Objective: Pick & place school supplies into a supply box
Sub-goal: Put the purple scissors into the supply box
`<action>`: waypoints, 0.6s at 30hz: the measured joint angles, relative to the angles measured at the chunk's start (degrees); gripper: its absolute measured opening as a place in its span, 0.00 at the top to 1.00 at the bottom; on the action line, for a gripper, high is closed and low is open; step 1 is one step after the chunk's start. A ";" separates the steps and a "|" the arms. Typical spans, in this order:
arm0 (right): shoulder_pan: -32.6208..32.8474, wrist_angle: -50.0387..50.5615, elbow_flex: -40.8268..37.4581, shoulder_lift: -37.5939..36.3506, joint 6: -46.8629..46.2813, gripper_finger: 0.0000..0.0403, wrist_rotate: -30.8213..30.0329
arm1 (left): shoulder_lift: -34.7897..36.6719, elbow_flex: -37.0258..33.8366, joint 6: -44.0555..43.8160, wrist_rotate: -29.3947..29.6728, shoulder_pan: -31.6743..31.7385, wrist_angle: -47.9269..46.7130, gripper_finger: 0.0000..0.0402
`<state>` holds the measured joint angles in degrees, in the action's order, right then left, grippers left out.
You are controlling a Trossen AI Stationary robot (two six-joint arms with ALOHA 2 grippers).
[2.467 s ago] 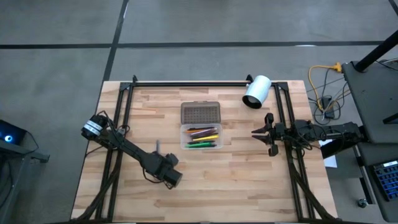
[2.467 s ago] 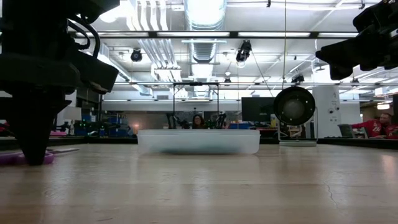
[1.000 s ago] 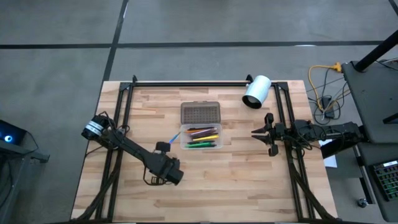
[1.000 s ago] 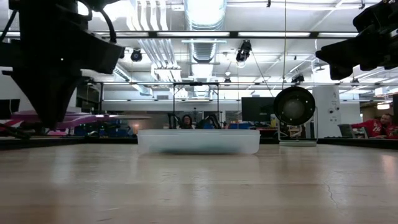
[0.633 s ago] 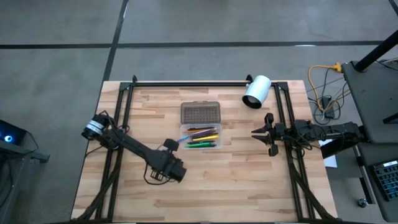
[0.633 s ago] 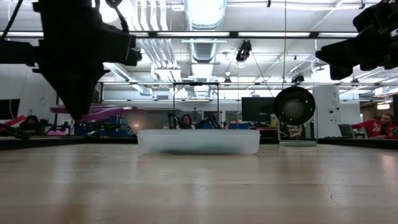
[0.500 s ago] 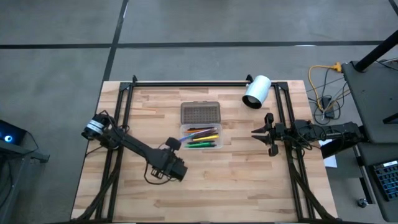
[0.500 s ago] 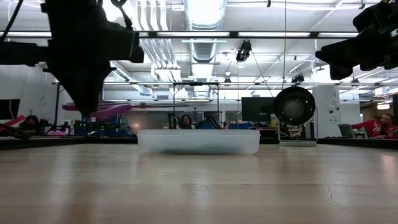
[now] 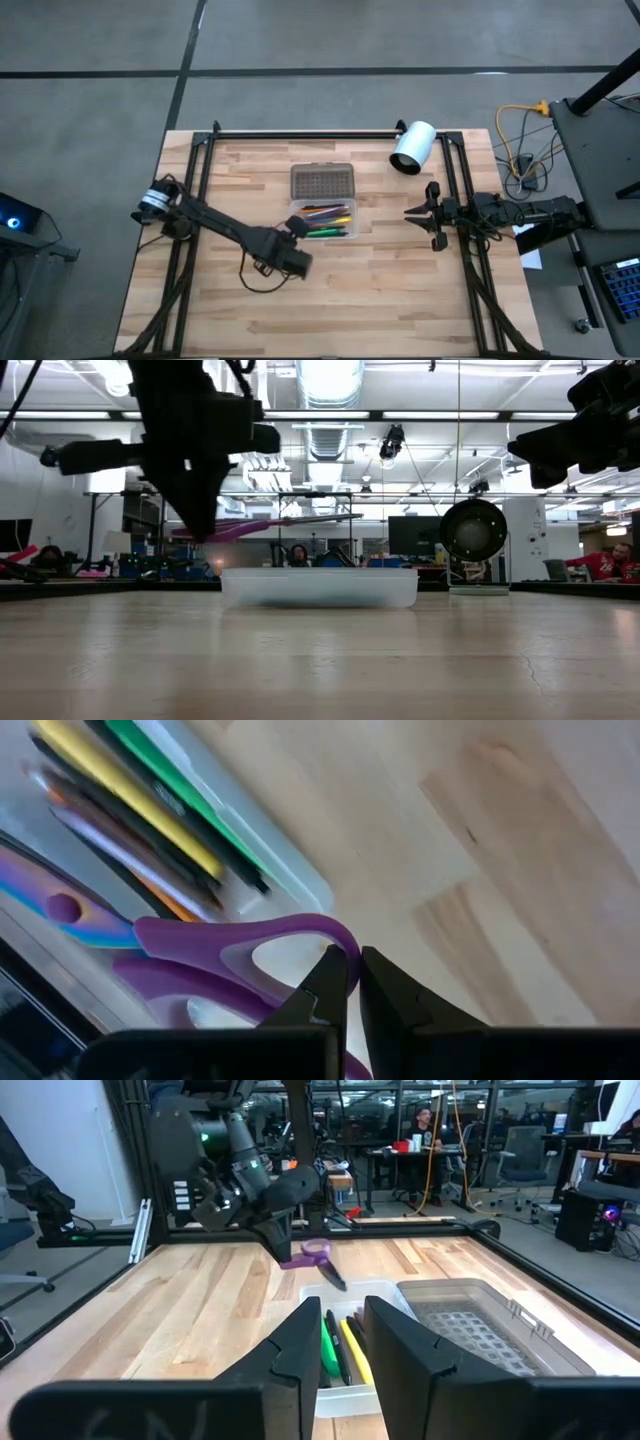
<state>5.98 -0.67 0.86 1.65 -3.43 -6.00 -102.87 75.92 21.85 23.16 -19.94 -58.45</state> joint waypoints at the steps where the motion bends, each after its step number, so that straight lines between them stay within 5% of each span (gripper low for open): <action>1: -0.01 -0.01 0.00 0.00 -0.01 0.81 0.00 | 0.00 0.00 1.70 -0.05 0.38 0.93 1.00; 18: 0.00 -0.02 0.00 0.02 -0.01 0.83 0.00 | 0.00 -0.34 16.79 -0.14 4.94 7.62 1.00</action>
<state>5.98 -0.69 0.86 1.67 -3.44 -6.00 -102.87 75.58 38.64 23.02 -15.00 -50.84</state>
